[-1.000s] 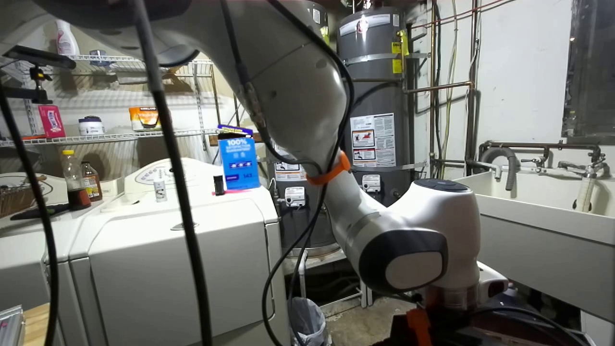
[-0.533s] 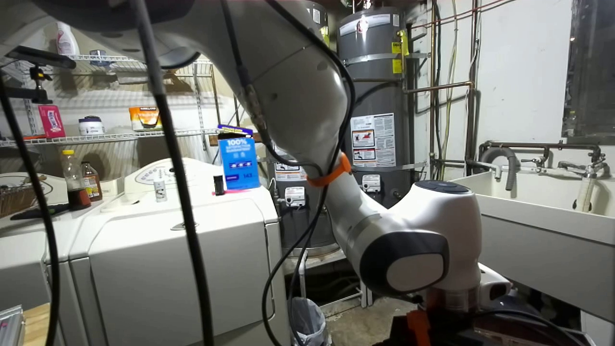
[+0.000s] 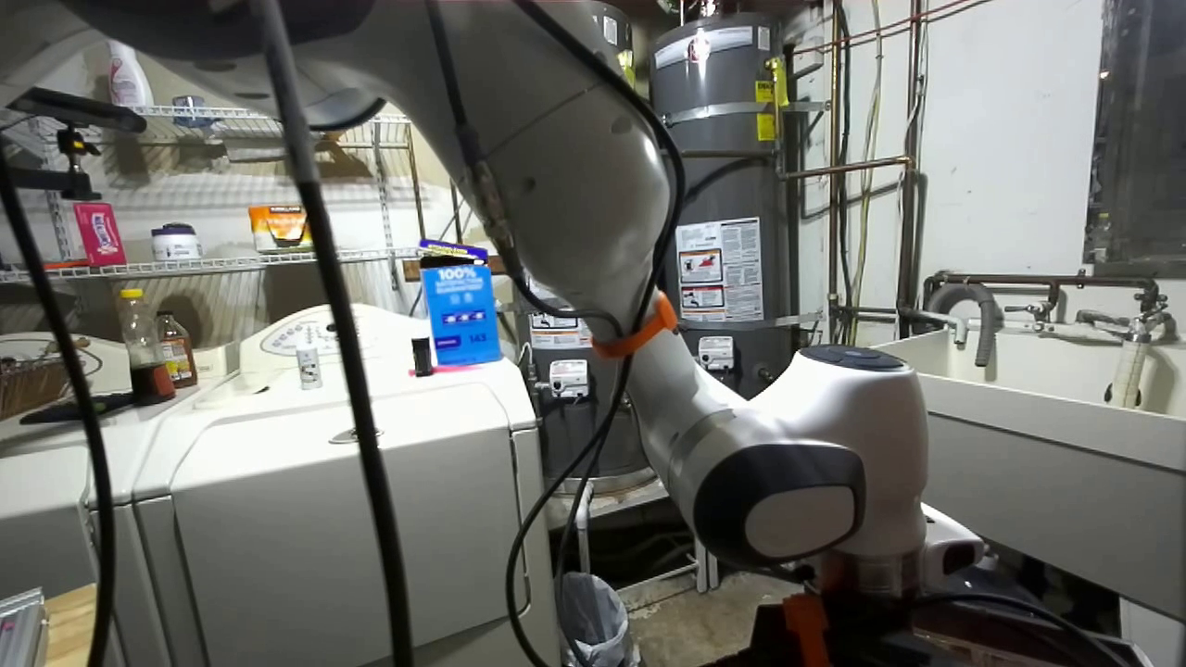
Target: Place the blue object on the chair
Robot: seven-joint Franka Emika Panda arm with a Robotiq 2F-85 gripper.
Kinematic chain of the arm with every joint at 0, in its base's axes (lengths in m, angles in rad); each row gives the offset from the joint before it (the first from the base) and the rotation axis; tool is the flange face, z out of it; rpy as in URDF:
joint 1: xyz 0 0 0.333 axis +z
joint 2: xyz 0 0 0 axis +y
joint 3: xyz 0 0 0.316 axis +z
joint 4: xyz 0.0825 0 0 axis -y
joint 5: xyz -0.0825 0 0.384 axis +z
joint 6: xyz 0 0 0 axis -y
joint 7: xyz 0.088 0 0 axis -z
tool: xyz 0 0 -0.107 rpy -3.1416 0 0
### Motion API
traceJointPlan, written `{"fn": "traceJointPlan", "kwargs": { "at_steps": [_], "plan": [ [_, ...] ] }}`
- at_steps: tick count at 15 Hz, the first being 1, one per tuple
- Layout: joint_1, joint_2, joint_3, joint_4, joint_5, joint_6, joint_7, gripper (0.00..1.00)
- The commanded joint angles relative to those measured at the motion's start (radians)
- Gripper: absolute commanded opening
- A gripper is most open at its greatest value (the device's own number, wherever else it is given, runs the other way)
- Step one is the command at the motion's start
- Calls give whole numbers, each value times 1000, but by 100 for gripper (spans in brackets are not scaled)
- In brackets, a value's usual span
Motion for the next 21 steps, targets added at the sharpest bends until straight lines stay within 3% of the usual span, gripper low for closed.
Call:
{"fn": "traceJointPlan", "kwargs": {
  "at_steps": [1, 5, 9, 14, 21],
  "plan": [
    [-37, -81, 49, -50, 17, 0, -20, 82],
    [-77, -176, 101, -133, 19, -15, -58, 82],
    [-42, -206, 64, -137, 14, -137, -29, 82],
    [31, -173, -27, -105, 0, -245, 33, 82],
    [142, -110, -173, -58, -27, -234, 211, 82]
  ]
}}
